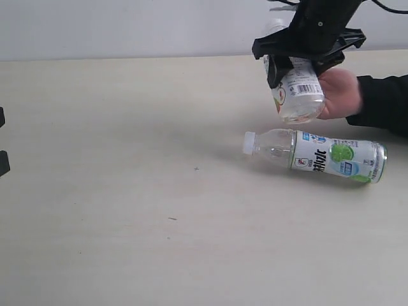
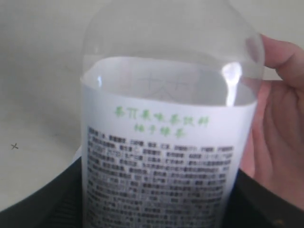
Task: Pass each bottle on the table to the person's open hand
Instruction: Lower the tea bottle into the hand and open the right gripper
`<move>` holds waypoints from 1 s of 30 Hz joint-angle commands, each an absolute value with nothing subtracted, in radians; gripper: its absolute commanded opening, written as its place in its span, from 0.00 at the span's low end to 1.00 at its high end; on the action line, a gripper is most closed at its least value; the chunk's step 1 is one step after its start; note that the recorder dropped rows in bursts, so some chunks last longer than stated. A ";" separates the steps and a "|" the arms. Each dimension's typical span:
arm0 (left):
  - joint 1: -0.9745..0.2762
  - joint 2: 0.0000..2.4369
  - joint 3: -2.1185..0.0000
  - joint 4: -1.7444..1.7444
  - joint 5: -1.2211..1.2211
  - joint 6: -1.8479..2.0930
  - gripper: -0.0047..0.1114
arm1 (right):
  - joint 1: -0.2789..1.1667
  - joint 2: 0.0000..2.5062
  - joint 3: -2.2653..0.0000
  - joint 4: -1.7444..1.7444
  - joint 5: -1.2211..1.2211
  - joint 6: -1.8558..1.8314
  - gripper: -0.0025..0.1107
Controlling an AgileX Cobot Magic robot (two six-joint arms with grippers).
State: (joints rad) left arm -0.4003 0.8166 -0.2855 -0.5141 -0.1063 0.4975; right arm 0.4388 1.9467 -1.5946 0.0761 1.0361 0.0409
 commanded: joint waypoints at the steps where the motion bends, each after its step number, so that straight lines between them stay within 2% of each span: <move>1: -0.397 0.814 -0.280 -0.509 -0.110 0.493 0.04 | 0.429 1.982 -1.601 0.067 0.987 0.055 0.02; 20: -0.397 0.814 -0.280 -0.509 -0.110 0.493 0.04 | 0.422 2.039 -1.605 -0.128 0.888 0.126 0.02; 30: -0.397 0.814 -0.280 -0.509 -0.110 0.493 0.04 | 0.422 2.039 -1.605 -0.267 0.938 0.207 0.03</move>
State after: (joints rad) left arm -0.4003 0.8166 -0.2855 -0.5141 -0.1063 0.4975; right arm 0.4271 2.0401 -1.5946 -0.2344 0.9206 0.1912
